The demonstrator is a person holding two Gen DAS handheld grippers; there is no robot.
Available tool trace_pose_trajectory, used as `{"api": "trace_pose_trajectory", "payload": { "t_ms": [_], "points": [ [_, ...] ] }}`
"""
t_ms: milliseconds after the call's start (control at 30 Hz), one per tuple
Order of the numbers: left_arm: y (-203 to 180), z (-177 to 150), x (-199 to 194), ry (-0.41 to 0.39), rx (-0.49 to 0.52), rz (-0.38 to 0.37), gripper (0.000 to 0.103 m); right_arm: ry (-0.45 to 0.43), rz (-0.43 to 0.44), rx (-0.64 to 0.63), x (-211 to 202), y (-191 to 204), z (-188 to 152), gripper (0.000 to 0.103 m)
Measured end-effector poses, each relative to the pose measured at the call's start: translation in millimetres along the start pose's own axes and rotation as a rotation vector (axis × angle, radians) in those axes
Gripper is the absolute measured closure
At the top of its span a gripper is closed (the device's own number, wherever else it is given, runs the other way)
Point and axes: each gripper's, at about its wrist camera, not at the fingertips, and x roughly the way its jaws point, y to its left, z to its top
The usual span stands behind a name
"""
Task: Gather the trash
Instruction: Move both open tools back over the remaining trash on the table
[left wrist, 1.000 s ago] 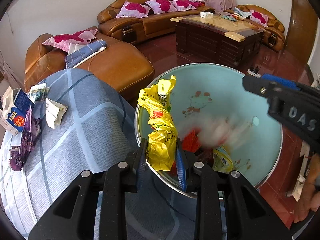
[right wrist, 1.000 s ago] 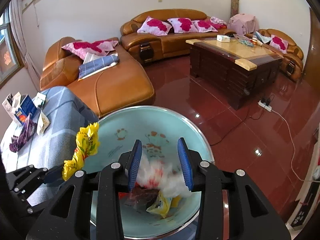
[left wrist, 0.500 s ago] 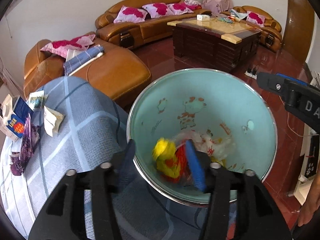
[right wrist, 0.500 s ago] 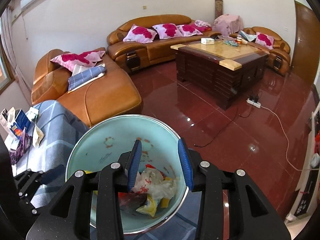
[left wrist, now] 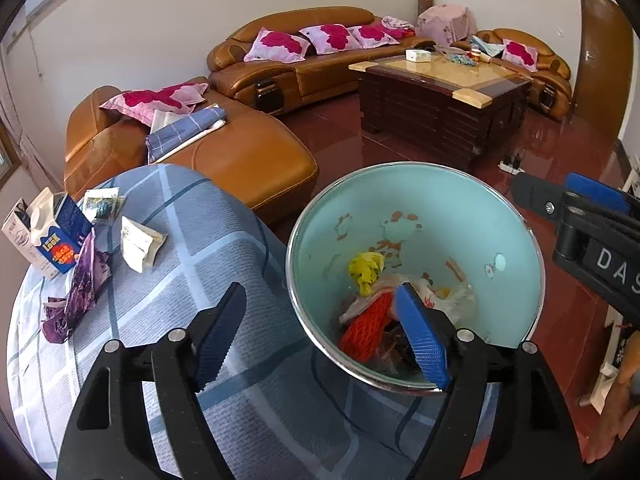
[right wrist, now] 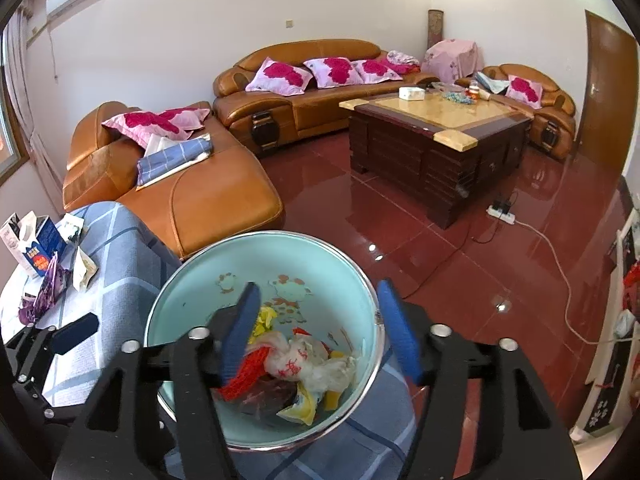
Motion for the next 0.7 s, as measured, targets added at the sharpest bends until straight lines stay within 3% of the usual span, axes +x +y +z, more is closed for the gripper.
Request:
{"api": "trace_pose_trajectory", "payload": {
  "t_ms": [700],
  "points": [
    [14,-20,-17,0.015,-0.024,0.034,0.024,0.005,-0.044,0.042,-20,-7,-21,0.021]
  ]
}}
